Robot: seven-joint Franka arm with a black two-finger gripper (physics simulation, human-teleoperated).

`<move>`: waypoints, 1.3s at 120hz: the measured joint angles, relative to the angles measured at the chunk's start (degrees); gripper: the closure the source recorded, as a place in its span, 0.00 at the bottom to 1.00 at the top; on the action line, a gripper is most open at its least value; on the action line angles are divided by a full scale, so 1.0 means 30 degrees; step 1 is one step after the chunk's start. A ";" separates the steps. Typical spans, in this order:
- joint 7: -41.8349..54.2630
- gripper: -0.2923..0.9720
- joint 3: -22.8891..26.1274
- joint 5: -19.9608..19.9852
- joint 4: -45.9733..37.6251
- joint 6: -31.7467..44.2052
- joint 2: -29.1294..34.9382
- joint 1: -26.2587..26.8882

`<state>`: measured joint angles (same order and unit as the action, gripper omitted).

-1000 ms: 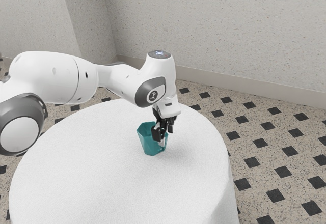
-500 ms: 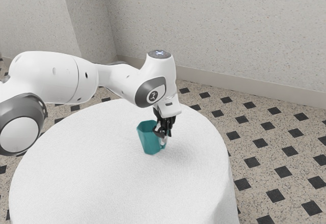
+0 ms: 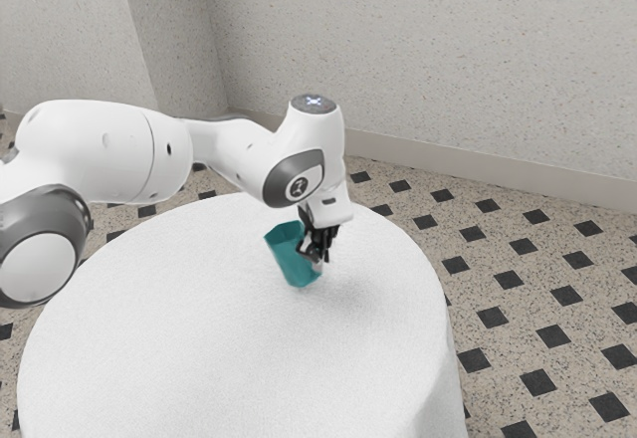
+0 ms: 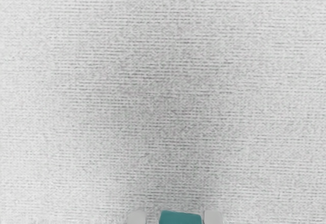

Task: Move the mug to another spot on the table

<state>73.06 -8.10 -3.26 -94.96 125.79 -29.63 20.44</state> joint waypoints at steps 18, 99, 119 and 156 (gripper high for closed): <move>-0.0066 0.82 -0.1105 -0.0150 -0.0126 -0.0084 0.0025 0.0752; -0.0329 0.85 -0.3308 -0.0282 -0.2078 -0.0383 0.1128 0.1520; -0.0382 0.85 -0.4497 -0.0270 -0.3357 -0.0278 0.1803 0.2669; -0.0507 0.85 -0.5249 -0.0257 -0.6298 0.0349 0.3756 0.3161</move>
<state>71.54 -23.85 -4.03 -113.86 126.84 -18.36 29.93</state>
